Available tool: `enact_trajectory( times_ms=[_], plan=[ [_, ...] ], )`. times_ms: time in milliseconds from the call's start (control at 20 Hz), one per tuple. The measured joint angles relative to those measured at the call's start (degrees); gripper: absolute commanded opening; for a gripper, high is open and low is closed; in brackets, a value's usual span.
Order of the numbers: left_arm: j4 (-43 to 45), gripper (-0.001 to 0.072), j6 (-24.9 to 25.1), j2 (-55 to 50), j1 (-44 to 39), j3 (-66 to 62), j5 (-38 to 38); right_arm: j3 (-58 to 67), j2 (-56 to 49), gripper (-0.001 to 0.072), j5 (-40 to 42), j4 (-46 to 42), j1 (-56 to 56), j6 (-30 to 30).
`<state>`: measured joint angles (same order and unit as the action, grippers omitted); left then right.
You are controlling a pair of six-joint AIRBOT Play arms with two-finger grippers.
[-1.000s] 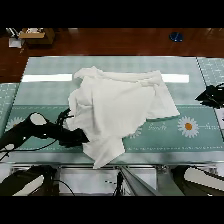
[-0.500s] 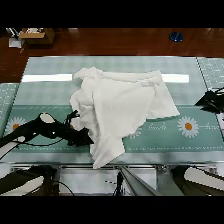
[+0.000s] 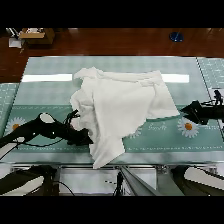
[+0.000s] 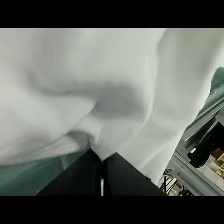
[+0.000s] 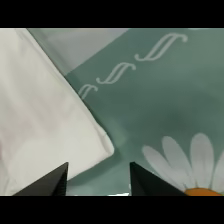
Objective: Fold the shirts.
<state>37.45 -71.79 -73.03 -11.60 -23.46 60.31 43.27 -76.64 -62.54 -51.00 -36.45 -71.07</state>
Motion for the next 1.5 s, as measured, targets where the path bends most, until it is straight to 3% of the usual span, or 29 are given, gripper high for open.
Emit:
enact_trajectory(
  times_ms=[150,200,250,300,450,600,800,950,1150,1250,1400,1500],
  plan=[
    [-0.4,0.0019,0.5,0.0,0.1,-0.8,-0.2,-2.7,-0.5,0.044,4.1,3.3,2.3,0.3],
    [-0.7,0.0019,0.5,0.1,0.1,-1.2,-0.7,-3.2,-1.0,0.0311,5.6,4.4,3.9,0.3],
    [-1.0,0.0019,0.9,0.1,0.1,-1.9,-1.7,-3.6,-1.5,0.0111,8.0,5.0,5.5,0.4],
    [-1.3,0.0019,1.2,0.1,0.1,-2.6,-2.4,-3.8,-2.0,0.0033,10.8,6.3,7.3,0.4],
    [-0.9,0.0018,2.4,1.2,0.6,-6.8,-4.7,-2.4,-2.3,0.0033,14.7,8.9,11.1,2.1],
    [-2.2,0.0018,3.1,5.7,2.8,-15.0,-2.5,4.4,0.3,0.0033,9.6,11.6,12.2,8.5],
    [-2.7,0.0018,4.3,14.6,8.2,-34.8,-2.0,19.1,9.6,0.0032,0.4,13.4,12.8,15.3],
    [-2.3,0.0018,4.8,19.9,12.9,-53.4,-2.0,30.7,19.3,0.0032,2.3,14.0,13.0,15.4],
    [1.4,0.0017,4.9,25.0,16.5,-76.7,-1.9,43.5,30.6,0.0032,8.2,10.1,13.0,8.9],
    [3.7,0.0016,3.2,27.7,17.1,-84.2,-1.8,49.0,35.8,0.0032,9.4,4.5,13.0,2.9],
    [10.8,0.0016,-3.3,33.2,17.7,-90.5,1.8,55.4,42.1,0.0032,7.3,-5.7,13.0,-5.7],
    [17.9,0.0016,-9.2,36.8,18.3,-92.2,8.0,59.4,45.0,0.0032,2.2,-12.9,13.0,-9.7]
  ],
)
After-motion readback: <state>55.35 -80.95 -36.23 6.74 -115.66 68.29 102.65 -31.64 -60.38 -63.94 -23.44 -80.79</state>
